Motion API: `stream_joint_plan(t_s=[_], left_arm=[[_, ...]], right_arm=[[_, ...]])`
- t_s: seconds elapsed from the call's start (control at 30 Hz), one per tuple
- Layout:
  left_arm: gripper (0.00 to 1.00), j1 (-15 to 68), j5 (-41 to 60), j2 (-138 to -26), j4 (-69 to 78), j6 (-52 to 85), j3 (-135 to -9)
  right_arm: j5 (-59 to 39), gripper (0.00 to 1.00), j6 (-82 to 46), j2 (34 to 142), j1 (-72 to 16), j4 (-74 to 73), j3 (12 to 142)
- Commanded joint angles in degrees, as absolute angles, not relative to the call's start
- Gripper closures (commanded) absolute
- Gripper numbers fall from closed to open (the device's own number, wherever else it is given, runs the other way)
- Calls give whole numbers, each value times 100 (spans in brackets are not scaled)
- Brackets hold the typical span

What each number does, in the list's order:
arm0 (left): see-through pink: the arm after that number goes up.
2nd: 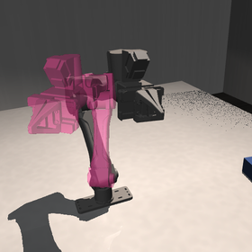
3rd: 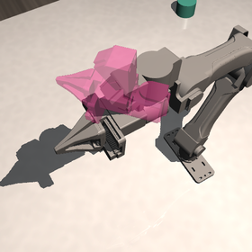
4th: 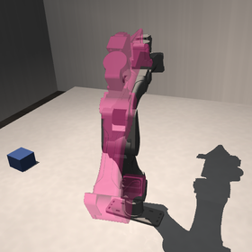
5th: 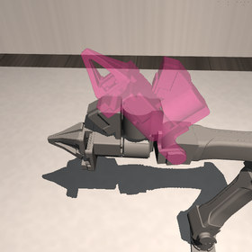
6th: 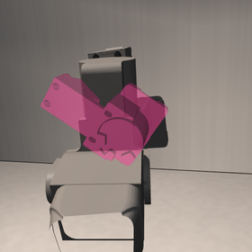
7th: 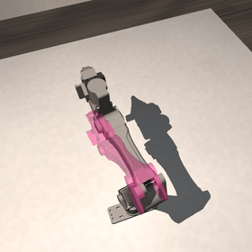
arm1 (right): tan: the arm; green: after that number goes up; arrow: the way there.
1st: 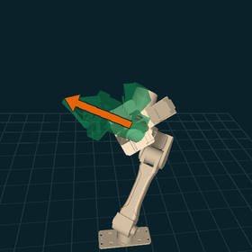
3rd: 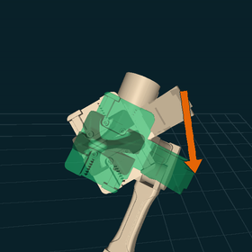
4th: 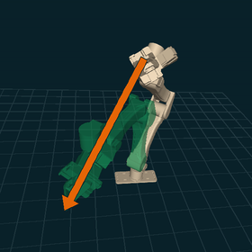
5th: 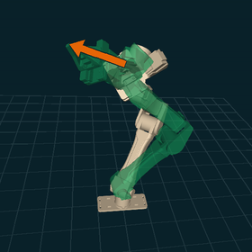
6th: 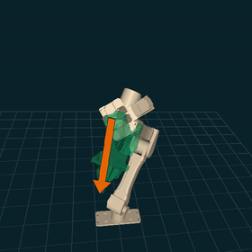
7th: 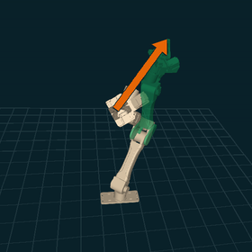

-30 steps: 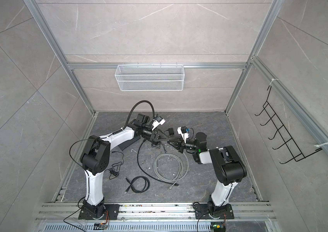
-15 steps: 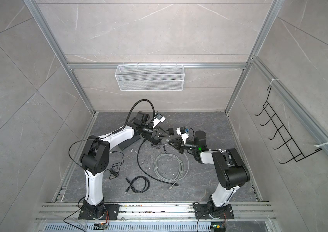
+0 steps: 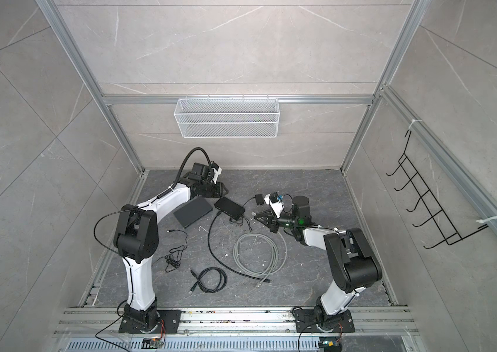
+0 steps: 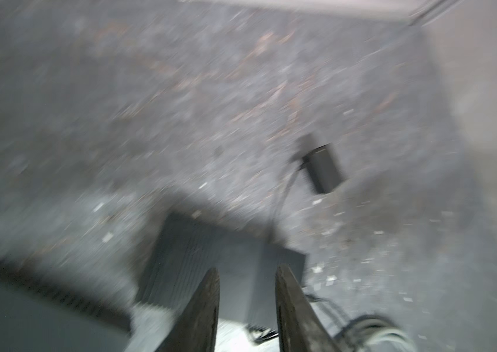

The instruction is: Insert the plug into the switch port

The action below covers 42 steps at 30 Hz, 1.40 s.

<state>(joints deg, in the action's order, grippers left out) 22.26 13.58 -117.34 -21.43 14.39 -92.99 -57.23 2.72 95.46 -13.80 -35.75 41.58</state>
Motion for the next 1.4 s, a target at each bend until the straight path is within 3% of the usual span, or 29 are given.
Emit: stream_joint_plan(t_s=[0.0, 0.8, 1.03, 1.37], left_arm=[[65, 2241, 612, -11796, -2581, 1499, -9247], [58, 1899, 1066, -12542, -1861, 1734, -9376], [59, 1902, 2254, -12708, -1943, 2052, -9344], [59, 2058, 3081, -12176, -1803, 2838, -8786]], right_arm=[[-5488, 90, 575, 9374, -1541, -3117, 4315], [-5256, 90, 642, 9411, -1803, -3044, 4258], [-4968, 90, 688, 9325, -1810, -2824, 4299], [-4539, 91, 583, 9281, -1804, -1738, 4742]])
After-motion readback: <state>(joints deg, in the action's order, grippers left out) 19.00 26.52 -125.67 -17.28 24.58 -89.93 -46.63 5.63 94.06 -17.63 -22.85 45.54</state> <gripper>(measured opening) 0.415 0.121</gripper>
